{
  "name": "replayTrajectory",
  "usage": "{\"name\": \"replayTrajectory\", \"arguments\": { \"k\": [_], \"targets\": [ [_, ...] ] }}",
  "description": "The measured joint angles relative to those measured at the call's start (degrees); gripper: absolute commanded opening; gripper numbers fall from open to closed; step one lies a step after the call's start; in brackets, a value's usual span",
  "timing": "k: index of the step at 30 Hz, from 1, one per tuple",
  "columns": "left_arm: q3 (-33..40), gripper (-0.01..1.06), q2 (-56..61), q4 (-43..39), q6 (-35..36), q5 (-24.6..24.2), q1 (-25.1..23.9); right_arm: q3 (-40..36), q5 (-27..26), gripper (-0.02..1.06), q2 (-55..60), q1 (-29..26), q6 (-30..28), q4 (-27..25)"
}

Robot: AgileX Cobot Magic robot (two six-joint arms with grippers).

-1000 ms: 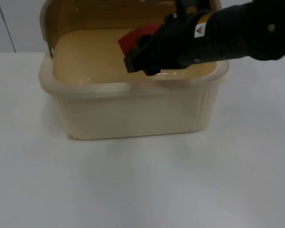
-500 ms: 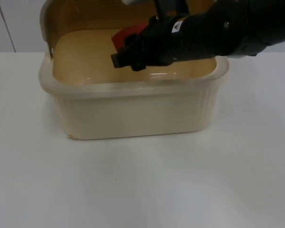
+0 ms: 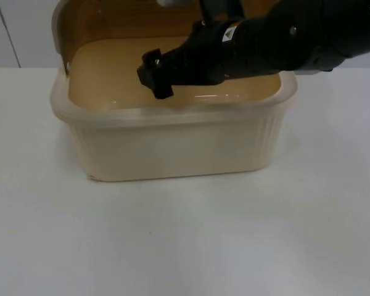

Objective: Open the box lid with the left hand, place the block into the box with the right hand, then close the box lid with the left hand.

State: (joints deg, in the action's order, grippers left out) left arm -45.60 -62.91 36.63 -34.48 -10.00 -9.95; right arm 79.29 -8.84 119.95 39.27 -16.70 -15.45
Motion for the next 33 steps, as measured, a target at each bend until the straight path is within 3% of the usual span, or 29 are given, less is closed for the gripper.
{"name": "replayTrajectory", "arguments": {
  "k": [8,12,13,16,18,22,27,31,33],
  "targets": [
    [0.0,1.04,0.0,-0.3,0.0,0.0,0.0,0.0,6.4,1.04,-3.1,0.0,0.0,-0.2],
    [0.0,1.04,0.0,-0.4,0.0,0.0,0.0,0.0,20.8,1.04,-10.1,0.0,1.2,-0.3],
    [0.0,1.04,0.0,-0.4,0.0,0.0,0.0,0.0,20.8,1.04,-10.1,0.0,1.2,-0.3],
    [0.0,1.04,0.0,-0.4,0.0,0.0,0.0,-0.8,27.6,1.04,-15.5,0.0,5.6,2.4],
    [0.0,1.04,0.0,-0.4,0.0,0.0,0.0,-1.9,28.6,1.04,-17.6,0.0,8.0,4.2],
    [0.0,1.04,0.0,-0.6,0.0,-0.4,0.0,-8.3,30.1,1.04,-26.4,0.0,16.7,13.6],
    [0.0,1.04,0.0,-0.6,0.0,-1.2,0.0,-16.6,31.7,1.04,-36.4,-1.2,20.1,15.4],
    [0.0,1.04,0.0,-0.6,0.0,-1.3,0.0,-21.1,32.0,1.04,-44.1,-6.8,23.5,15.4],
    [0.0,1.04,0.0,-0.6,0.0,-1.3,0.0,-22.1,33.5,1.04,-48.4,-13.2,24.2,16.1]
  ]
}}
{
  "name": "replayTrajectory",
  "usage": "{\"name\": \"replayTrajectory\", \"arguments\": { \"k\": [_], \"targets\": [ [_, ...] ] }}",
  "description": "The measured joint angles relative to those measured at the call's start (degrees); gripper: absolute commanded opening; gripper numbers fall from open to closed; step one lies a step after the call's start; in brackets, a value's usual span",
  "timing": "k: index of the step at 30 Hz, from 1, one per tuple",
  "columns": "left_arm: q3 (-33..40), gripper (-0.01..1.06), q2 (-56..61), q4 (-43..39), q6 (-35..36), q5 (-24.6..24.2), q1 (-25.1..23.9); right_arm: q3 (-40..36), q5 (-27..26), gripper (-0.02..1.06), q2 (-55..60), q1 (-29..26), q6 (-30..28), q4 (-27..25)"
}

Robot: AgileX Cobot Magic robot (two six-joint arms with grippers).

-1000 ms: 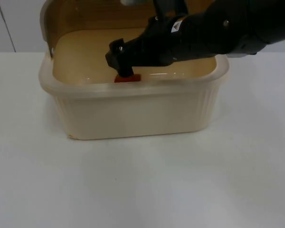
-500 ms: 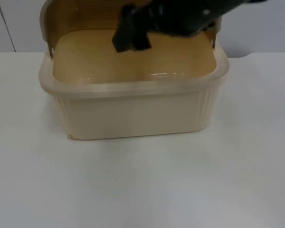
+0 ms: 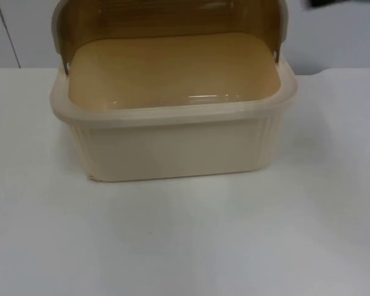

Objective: Open the box lid with the left hand, place the block into the box with the right hand, then close the box lid with the left hand.

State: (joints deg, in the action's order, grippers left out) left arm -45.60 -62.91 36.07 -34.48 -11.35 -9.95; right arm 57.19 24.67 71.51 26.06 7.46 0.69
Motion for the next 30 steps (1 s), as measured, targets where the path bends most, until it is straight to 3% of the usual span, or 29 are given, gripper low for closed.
{"name": "replayTrajectory", "arguments": {
  "k": [3,4,8,12,19,30],
  "targets": [
    [0.0,1.04,0.0,-0.1,0.0,0.0,0.0,-0.4,2.8,1.04,-5.7,-10.2,-1.8,0.4],
    [0.0,1.04,0.0,-0.1,0.0,0.0,0.0,-0.4,2.8,1.04,-5.7,-10.2,-1.8,0.4],
    [0.0,1.04,0.0,-0.1,0.0,0.0,0.0,-0.4,5.4,1.04,-11.9,-23.9,-6.6,0.4],
    [0.0,1.04,0.0,-0.1,0.0,0.0,0.4,-0.4,6.3,1.04,-13.9,-30.5,-8.9,0.2],
    [0.0,1.04,0.0,-0.1,0.0,-0.1,1.0,-0.4,6.8,1.04,-14.1,-31.9,-11.3,-2.6],
    [0.0,1.04,0.0,-0.1,0.0,-0.2,1.0,-0.4,6.2,1.04,-14.1,-31.9,-11.5,-2.5]
  ]
}}
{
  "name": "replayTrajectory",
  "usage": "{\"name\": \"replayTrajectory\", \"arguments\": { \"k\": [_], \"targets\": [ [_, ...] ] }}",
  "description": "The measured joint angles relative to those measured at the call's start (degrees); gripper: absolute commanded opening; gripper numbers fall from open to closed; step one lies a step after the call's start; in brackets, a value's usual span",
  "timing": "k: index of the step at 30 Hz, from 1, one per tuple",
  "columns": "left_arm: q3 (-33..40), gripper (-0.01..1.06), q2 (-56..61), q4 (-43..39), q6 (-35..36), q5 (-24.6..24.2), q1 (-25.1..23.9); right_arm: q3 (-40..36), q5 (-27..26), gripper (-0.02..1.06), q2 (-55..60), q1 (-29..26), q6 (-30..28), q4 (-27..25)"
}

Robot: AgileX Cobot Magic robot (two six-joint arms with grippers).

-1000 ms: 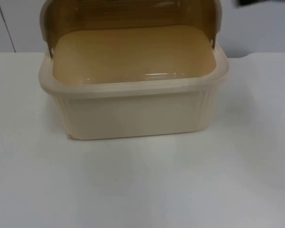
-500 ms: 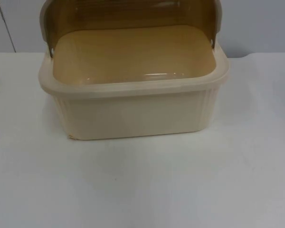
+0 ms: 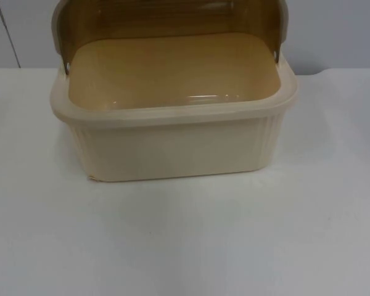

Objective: Open the box lid with the left hand, place the block into the box with the right hand, then close the box lid with the left hand.

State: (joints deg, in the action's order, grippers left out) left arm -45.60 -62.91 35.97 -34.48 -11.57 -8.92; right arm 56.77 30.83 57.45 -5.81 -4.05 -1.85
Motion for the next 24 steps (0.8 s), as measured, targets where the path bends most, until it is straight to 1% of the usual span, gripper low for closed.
{"name": "replayTrajectory", "arguments": {
  "k": [9,11,14,15,18,20,21,22,24],
  "targets": [
    [0.0,1.04,0.0,0.2,0.0,-0.1,0.1,0.0,0.0,1.04,0.0,0.0,0.0,0.0],
    [-1.3,1.04,-0.3,0.2,0.0,-1.8,0.4,0.0,0.0,1.04,0.0,0.0,0.0,0.0],
    [-6.6,1.03,-2.6,0.2,0.0,-5.0,1.8,0.0,0.0,1.04,0.0,0.0,0.0,0.0],
    [-6.6,1.02,-2.6,0.2,0.0,-5.0,1.8,0.0,0.0,1.04,0.0,0.0,0.0,0.0],
    [-15.0,0.99,-7.2,0.2,0.0,-7.3,4.0,0.0,0.0,1.04,0.0,0.0,0.0,0.0],
    [-20.8,0.97,-11.4,-1.1,-1.8,-8.6,6.3,0.0,0.0,1.04,0.0,0.0,0.1,0.0],
    [-20.8,0.96,-11.4,-1.1,-1.8,-8.6,6.3,0.0,0.0,1.04,0.0,0.0,0.1,0.0],
    [-22.3,0.96,-12.7,-1.7,-2.6,-9.0,7.0,0.0,0.0,1.04,0.0,0.0,0.2,0.0],
    [-27.6,0.95,-18.0,-4.7,-6.2,-9.8,9.9,0.0,0.0,1.04,0.0,0.0,0.4,0.0]
  ]
}}
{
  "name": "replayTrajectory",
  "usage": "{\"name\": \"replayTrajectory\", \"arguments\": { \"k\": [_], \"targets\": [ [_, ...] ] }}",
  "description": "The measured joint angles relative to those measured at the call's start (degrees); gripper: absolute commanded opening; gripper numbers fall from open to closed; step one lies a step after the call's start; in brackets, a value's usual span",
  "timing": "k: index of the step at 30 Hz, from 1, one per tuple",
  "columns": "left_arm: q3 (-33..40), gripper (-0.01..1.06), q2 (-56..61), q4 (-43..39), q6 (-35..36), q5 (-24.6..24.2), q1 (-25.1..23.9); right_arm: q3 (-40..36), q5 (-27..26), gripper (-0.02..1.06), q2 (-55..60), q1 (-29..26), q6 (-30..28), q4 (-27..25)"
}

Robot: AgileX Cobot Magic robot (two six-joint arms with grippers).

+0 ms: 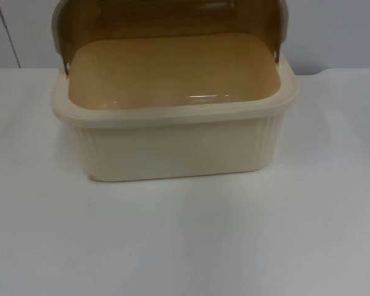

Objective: Open the box lid with the left hand, place the block into the box with the right hand, then close the box lid with the left hand.

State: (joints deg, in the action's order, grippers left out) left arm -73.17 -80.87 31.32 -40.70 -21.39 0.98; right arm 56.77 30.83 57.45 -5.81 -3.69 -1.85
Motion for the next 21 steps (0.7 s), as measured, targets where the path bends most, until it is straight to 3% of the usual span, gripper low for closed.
{"name": "replayTrajectory", "arguments": {
  "k": [4,7,9,10,12,13,14,15,16,21],
  "targets": [
    [-7.3,0.95,-7.1,-4.3,-4.9,-0.4,5.4,0.0,0.7,1.04,0.0,0.0,0.1,0.0],
    [-15.0,0.88,-13.9,-15.0,-12.4,-0.5,13.1,0.0,1.0,1.04,0.0,0.0,0.1,0.0],
    [-16.7,0.69,-15.2,-19.8,-14.2,-0.5,15.3,0.0,1.0,1.04,0.0,0.0,0.1,0.0],
    [-18.1,0.69,-16.6,-23.9,-15.3,-0.5,17.3,0.0,1.0,1.04,0.0,0.0,0.1,0.0],
    [-19.6,0.44,-18.9,-30.9,-15.8,0.6,19.8,0.0,1.0,1.04,0.0,0.0,0.1,0.0],
    [-20.0,0.23,-19.6,-32.4,-15.8,1.4,20.4,0.0,1.0,1.04,0.0,0.0,0.1,0.0],
    [-20.0,0.13,-19.6,-32.4,-15.8,1.4,20.4,0.0,1.0,1.04,0.0,0.0,0.1,0.0],
    [-20.0,0.13,-20.1,-32.8,-15.6,2.1,20.7,0.0,1.0,1.04,0.0,0.0,0.1,0.0],
    [-20.0,0.01,-20.6,-32.7,-15.3,2.8,20.8,0.0,1.0,1.04,0.0,0.0,0.1,0.0],
    [-20.0,0.0,-20.9,-29.1,-14.4,4.3,20.8,0.0,1.0,1.04,0.0,0.0,0.1,0.0]
  ]
}}
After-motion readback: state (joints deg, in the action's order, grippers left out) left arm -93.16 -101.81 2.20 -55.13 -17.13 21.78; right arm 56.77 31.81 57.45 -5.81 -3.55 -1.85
